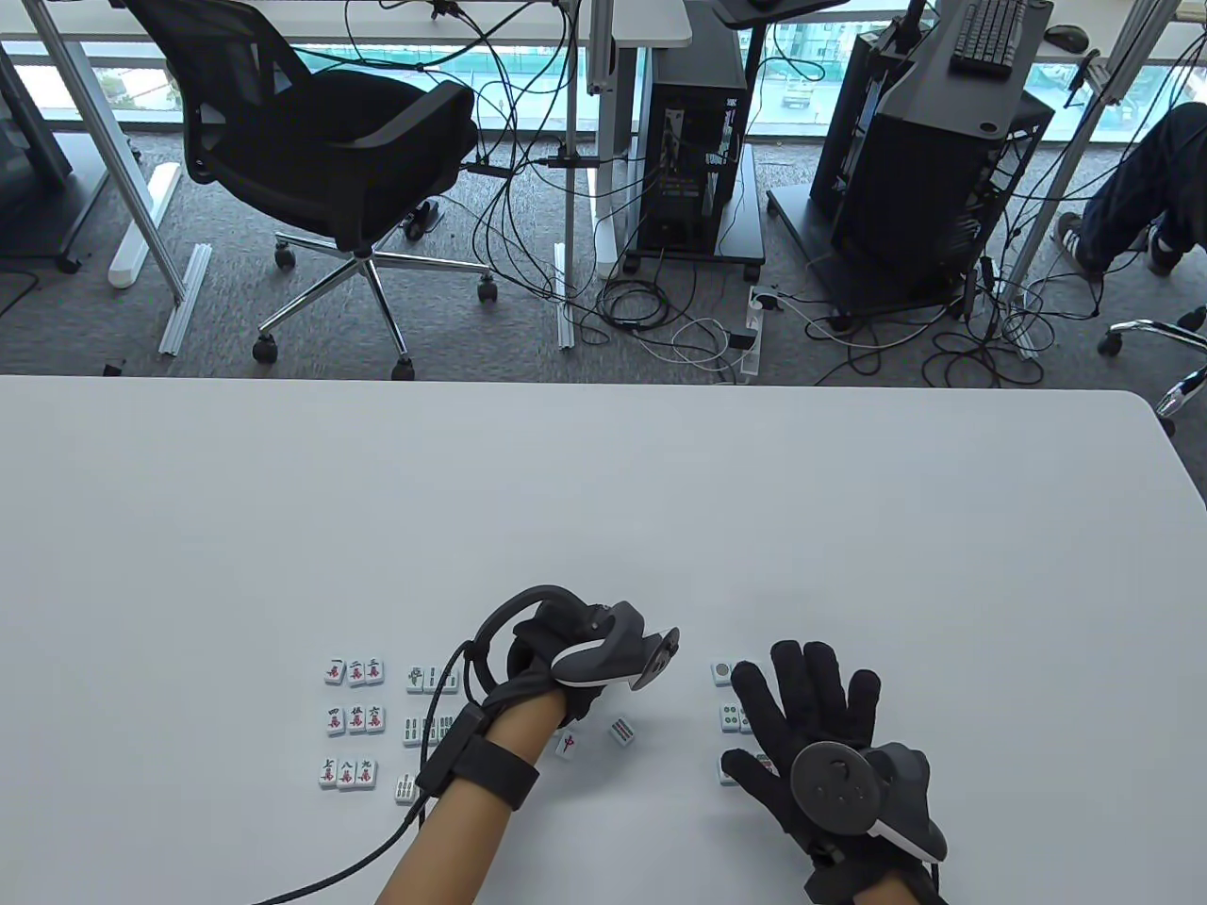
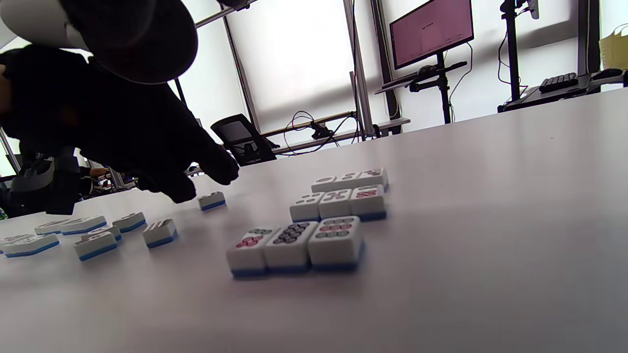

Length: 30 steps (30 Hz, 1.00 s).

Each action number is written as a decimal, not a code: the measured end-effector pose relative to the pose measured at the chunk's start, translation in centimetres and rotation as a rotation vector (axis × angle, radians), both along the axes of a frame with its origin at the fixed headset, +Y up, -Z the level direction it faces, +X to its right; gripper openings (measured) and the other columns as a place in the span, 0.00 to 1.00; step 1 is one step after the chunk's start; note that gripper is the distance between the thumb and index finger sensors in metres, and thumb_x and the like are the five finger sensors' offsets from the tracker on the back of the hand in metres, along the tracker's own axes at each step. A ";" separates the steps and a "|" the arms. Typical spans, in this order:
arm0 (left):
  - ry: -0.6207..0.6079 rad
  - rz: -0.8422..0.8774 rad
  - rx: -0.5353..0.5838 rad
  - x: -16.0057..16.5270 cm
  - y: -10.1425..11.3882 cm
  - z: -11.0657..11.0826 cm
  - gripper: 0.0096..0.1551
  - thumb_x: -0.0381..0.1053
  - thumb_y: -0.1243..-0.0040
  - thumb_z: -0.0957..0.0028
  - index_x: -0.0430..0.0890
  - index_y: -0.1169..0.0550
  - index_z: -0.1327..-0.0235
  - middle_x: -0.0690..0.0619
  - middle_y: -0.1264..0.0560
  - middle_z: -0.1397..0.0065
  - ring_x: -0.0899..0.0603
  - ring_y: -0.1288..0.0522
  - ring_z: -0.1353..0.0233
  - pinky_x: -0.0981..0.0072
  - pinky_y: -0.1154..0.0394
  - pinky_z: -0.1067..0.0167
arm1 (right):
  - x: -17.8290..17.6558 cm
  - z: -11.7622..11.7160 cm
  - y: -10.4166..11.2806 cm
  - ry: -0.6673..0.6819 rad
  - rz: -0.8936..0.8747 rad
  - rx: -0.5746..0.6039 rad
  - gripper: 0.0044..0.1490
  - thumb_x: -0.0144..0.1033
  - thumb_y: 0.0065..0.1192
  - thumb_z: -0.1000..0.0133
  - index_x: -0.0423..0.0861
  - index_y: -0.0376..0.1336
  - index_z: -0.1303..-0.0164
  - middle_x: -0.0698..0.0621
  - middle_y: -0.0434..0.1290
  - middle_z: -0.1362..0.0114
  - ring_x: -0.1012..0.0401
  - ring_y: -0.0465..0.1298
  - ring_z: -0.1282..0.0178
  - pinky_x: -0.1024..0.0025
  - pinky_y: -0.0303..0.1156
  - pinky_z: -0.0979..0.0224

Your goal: Mahjong suit sorting

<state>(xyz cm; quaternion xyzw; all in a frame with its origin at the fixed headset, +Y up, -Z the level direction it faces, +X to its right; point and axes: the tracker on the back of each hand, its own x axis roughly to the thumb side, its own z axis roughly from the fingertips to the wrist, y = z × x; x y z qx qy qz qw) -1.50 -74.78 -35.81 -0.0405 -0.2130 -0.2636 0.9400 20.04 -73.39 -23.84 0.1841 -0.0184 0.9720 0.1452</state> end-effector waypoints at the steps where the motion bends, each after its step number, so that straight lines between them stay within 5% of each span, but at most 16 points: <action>1: 0.001 -0.004 -0.005 0.0 -0.2 -0.1 0.36 0.64 0.31 0.67 0.57 0.22 0.41 0.65 0.14 0.73 0.58 0.21 0.83 0.63 0.19 0.73 | 0.0 0.0 0.0 0.000 -0.001 0.000 0.49 0.64 0.46 0.42 0.61 0.34 0.16 0.48 0.27 0.12 0.46 0.23 0.17 0.32 0.22 0.23; 15: 0.002 0.088 -0.076 -0.7 -0.9 -0.3 0.33 0.63 0.30 0.66 0.50 0.18 0.48 0.64 0.14 0.75 0.57 0.22 0.84 0.62 0.19 0.75 | 0.0 0.0 0.0 -0.001 0.014 -0.006 0.49 0.64 0.46 0.42 0.60 0.34 0.16 0.48 0.28 0.12 0.46 0.23 0.17 0.32 0.22 0.23; 25: -0.018 0.221 -0.039 -7.1 3.9 5.6 0.36 0.65 0.31 0.67 0.46 0.17 0.50 0.65 0.14 0.75 0.57 0.22 0.85 0.63 0.19 0.75 | -0.1 0.0 -0.1 -0.001 0.023 -0.005 0.49 0.64 0.46 0.42 0.60 0.34 0.16 0.48 0.28 0.12 0.46 0.24 0.17 0.32 0.22 0.23; 30: 0.012 0.227 -0.072 -10.8 3.7 9.7 0.36 0.65 0.30 0.68 0.46 0.17 0.51 0.65 0.14 0.76 0.58 0.22 0.86 0.63 0.19 0.76 | -0.1 0.1 -0.1 -0.002 0.032 -0.003 0.49 0.64 0.46 0.42 0.60 0.34 0.16 0.47 0.28 0.12 0.45 0.24 0.17 0.32 0.22 0.23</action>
